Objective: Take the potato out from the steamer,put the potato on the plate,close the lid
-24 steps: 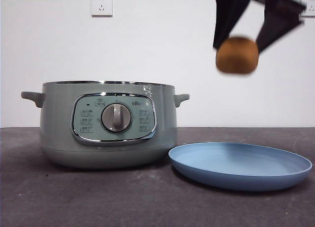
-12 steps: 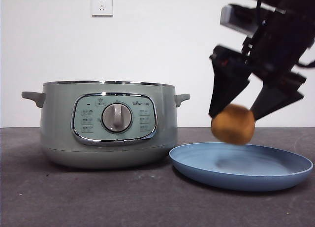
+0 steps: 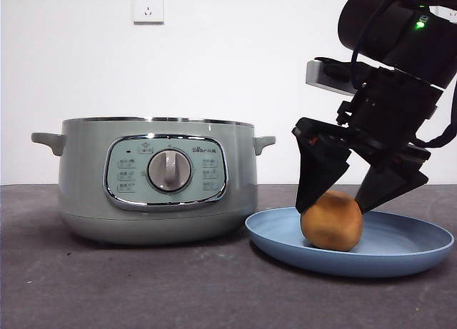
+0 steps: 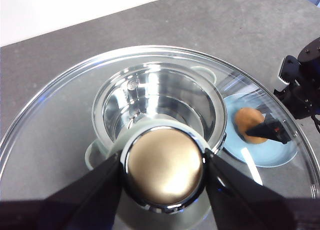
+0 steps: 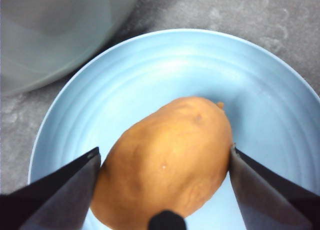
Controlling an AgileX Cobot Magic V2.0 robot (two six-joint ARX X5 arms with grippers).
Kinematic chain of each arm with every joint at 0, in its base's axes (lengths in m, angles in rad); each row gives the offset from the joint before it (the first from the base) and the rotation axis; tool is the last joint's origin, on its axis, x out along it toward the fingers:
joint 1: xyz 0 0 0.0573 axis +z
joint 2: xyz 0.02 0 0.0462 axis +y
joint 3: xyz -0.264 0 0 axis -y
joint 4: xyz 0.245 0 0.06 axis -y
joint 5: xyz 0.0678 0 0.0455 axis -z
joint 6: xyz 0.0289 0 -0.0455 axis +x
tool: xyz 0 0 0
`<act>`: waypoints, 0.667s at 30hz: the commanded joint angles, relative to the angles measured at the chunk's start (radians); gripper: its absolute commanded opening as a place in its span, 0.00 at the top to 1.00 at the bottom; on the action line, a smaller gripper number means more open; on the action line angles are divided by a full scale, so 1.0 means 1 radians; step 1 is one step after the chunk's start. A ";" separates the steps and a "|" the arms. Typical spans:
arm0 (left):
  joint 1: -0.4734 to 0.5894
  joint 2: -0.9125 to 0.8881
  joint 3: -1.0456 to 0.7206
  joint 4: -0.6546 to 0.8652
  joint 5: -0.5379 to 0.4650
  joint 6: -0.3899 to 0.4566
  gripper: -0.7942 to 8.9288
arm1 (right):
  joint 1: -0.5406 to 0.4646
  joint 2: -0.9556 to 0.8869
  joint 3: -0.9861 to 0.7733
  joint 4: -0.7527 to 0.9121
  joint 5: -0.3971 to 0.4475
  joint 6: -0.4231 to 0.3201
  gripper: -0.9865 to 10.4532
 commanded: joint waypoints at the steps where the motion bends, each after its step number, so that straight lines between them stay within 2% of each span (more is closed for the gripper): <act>1: 0.002 0.014 0.005 0.069 0.031 0.003 0.93 | 0.000 0.016 -0.011 -0.010 0.002 0.006 0.85; 6: -0.002 0.077 0.005 0.131 0.063 0.005 0.93 | 0.000 0.015 -0.011 -0.020 0.006 0.011 0.47; 7: -0.007 0.092 0.005 0.146 0.061 0.005 0.93 | 0.000 0.014 -0.011 -0.020 0.008 0.014 0.42; 13: -0.052 0.200 0.005 0.226 0.060 0.010 0.93 | 0.000 -0.035 -0.009 -0.019 0.043 0.017 0.39; 20: -0.108 0.352 0.005 0.343 0.053 0.036 0.93 | 0.000 -0.223 -0.009 -0.052 0.060 0.018 0.39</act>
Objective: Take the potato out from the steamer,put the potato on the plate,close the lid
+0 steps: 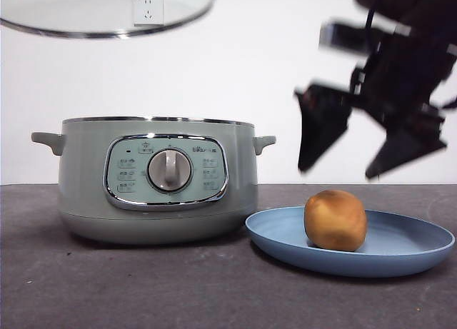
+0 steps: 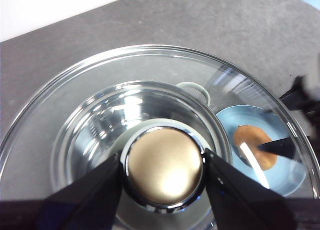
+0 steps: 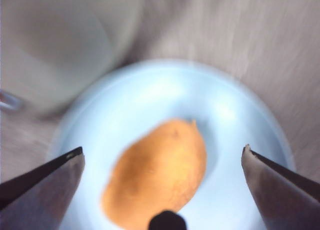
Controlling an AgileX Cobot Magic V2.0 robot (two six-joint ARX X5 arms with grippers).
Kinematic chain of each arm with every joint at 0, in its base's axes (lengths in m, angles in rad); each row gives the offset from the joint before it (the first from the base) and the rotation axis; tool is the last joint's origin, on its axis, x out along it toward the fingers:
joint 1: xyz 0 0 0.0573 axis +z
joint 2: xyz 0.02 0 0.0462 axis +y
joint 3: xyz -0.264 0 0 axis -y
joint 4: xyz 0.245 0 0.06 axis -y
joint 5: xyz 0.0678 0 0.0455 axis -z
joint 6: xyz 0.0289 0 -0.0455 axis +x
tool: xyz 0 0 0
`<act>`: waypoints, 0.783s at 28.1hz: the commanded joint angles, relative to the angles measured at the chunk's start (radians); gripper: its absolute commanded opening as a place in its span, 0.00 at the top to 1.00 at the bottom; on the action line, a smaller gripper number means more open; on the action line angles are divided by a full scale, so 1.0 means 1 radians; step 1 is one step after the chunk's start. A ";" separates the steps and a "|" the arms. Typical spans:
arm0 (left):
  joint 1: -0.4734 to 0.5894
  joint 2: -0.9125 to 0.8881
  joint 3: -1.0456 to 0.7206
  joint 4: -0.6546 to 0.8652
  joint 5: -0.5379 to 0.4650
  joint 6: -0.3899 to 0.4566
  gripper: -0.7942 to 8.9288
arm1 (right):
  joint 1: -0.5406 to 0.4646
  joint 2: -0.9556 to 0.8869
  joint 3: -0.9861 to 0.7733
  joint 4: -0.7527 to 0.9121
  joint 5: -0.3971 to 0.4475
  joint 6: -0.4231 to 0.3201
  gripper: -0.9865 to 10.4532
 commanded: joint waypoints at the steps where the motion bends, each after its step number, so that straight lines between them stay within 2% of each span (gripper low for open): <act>1: -0.020 0.046 0.005 0.080 0.008 0.024 0.93 | 0.001 -0.084 -0.007 -0.017 0.005 0.007 0.39; 7: -0.040 0.158 0.005 0.154 -0.010 0.037 0.93 | 0.001 -0.308 -0.007 -0.048 0.010 0.039 0.39; 15: -0.051 0.269 0.005 0.224 -0.046 0.071 0.93 | 0.001 -0.588 -0.005 -0.140 0.063 0.040 0.39; 22: -0.052 0.338 0.005 0.257 -0.053 0.070 0.93 | 0.001 -0.675 -0.005 -0.165 0.110 0.040 0.39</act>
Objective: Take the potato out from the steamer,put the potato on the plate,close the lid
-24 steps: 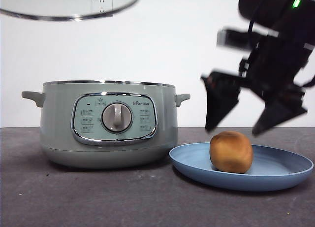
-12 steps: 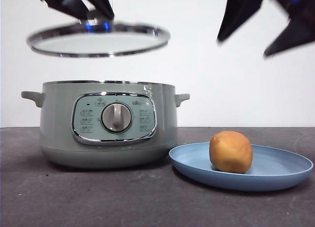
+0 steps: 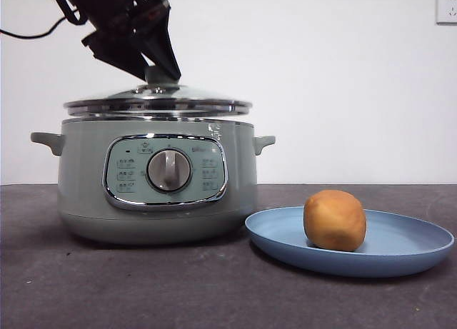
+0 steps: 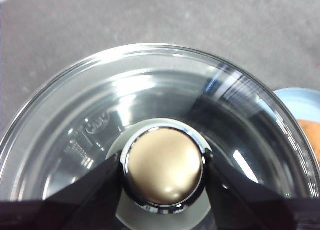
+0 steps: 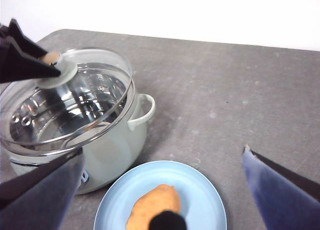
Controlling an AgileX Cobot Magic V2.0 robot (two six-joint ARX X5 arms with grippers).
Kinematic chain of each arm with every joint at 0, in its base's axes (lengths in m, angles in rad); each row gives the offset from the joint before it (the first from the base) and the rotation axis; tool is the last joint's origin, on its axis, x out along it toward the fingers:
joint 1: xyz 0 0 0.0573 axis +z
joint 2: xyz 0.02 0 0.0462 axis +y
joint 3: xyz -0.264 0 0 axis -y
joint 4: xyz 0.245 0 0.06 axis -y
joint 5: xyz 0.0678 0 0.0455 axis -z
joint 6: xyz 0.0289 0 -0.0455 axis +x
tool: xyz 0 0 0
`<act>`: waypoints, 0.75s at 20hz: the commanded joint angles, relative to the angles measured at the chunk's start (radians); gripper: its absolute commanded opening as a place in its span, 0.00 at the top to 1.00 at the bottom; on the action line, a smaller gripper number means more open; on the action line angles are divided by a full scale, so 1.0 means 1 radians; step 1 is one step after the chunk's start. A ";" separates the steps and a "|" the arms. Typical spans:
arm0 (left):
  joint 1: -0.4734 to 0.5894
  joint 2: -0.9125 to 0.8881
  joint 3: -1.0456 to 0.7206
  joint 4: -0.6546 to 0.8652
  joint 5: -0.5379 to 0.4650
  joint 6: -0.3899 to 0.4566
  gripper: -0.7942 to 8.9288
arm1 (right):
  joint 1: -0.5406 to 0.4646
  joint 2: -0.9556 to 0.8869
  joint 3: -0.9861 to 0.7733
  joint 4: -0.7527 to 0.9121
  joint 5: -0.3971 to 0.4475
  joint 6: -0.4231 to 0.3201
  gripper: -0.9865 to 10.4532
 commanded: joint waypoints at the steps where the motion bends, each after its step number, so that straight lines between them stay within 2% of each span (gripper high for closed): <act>1: -0.005 -0.002 0.005 0.029 0.003 0.011 0.93 | 0.001 -0.001 -0.005 0.001 0.006 0.005 0.39; 15: -0.042 0.031 0.005 0.008 -0.012 0.009 0.93 | 0.001 0.002 -0.005 0.000 0.005 -0.005 0.39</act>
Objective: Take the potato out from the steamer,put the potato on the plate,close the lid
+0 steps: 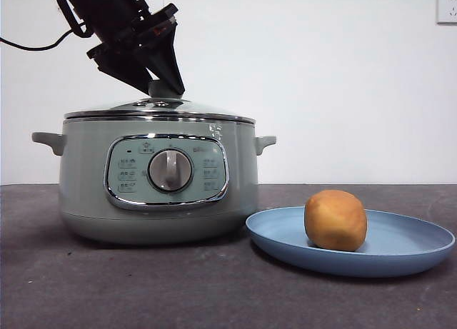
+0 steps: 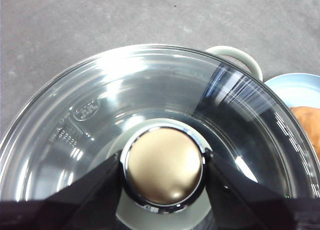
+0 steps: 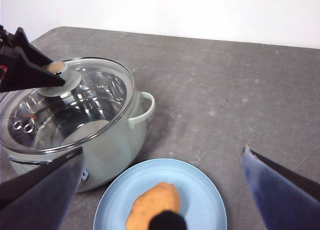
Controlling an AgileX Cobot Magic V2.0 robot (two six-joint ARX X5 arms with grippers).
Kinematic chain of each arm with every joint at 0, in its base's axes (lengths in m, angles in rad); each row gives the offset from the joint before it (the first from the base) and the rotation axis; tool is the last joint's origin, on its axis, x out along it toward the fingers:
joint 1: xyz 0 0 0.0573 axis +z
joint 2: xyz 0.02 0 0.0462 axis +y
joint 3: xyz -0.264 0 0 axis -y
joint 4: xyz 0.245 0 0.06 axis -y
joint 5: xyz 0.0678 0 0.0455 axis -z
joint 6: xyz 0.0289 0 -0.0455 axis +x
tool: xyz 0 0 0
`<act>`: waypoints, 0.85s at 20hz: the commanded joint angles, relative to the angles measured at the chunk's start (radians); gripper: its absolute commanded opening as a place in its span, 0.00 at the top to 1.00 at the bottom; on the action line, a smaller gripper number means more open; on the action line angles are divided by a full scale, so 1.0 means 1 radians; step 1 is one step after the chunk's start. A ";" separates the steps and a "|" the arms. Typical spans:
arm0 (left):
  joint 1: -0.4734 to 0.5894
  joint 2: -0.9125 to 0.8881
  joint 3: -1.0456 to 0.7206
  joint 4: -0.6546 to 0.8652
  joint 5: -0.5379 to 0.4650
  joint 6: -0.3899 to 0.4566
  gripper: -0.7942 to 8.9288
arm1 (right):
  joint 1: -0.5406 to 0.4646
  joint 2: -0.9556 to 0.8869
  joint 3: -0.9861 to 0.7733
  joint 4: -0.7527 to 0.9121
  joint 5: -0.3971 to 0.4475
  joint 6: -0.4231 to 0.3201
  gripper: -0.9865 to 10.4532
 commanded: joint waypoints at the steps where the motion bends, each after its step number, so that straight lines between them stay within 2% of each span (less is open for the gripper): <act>1: -0.014 0.001 0.005 0.025 0.012 0.009 0.93 | 0.001 0.000 -0.005 0.005 0.005 -0.005 0.39; 3: -0.014 0.001 0.005 0.014 0.013 0.005 0.91 | 0.001 0.000 -0.005 0.005 0.004 -0.005 0.39; 4: -0.014 0.001 0.005 0.003 0.013 -0.001 0.83 | 0.001 0.000 -0.005 0.005 0.002 -0.004 0.39; 5: -0.014 0.001 0.005 -0.005 0.012 -0.015 0.68 | 0.001 0.000 -0.005 0.005 0.002 -0.004 0.39; 6: -0.013 0.001 0.005 -0.011 0.011 -0.021 0.47 | 0.001 0.000 -0.005 0.005 0.001 -0.004 0.39; 7: -0.012 0.001 0.005 -0.014 0.011 -0.021 0.35 | 0.001 0.000 -0.005 0.004 0.001 -0.004 0.39; 12: -0.013 -0.025 0.009 -0.021 0.012 -0.021 0.35 | 0.001 0.000 -0.005 -0.018 -0.003 -0.004 0.39; 17: -0.013 -0.153 0.011 -0.059 0.013 -0.026 0.35 | 0.003 0.000 -0.005 -0.056 -0.007 -0.001 0.39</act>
